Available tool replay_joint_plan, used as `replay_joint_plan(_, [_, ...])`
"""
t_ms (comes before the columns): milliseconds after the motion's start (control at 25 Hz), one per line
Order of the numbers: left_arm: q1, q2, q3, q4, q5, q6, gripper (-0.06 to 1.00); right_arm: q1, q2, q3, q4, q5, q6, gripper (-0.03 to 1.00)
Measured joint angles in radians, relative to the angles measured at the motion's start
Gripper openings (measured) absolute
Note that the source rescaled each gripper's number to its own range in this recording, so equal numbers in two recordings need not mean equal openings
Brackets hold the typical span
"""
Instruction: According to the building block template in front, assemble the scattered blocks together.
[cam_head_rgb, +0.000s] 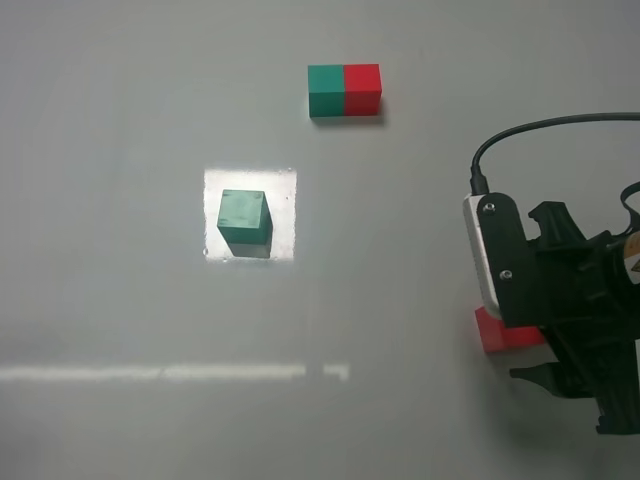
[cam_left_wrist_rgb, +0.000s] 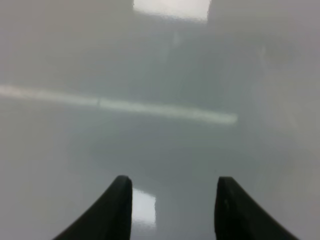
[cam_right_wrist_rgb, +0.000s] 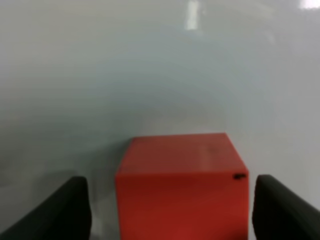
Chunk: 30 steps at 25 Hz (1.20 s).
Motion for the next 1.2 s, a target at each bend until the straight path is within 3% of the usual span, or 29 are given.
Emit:
replay_joint_plan(120, [0.0,0.0,0.0,0.0,0.0,0.0,0.05,0.0,0.009,0.0,0.0,-0.001,0.006,0.65])
replay_joint_plan(480, [0.0,0.0,0.0,0.001,0.0,0.0,0.05,0.0,0.029,0.0,-0.005,-0.003,0.017,0.63])
replay_joint_plan(600, [0.0,0.0,0.0,0.001,0.0,0.002,0.05,0.0,0.035,0.0,-0.009,-0.009,0.017,0.57])
replay_joint_plan(760, [0.0,0.0,0.0,0.001,0.0,0.002,0.05,0.0,0.035,0.0,-0.01,-0.012,0.027,0.38])
replay_joint_plan(840, [0.0,0.0,0.0,0.001,0.0,0.002,0.05,0.0,0.036,0.0,-0.013,-0.011,0.029,0.18])
replay_joint_plan(1200, [0.0,0.0,0.0,0.001,0.0,0.001,0.05,0.0,0.035,0.0,-0.013,-0.009,0.032,0.18])
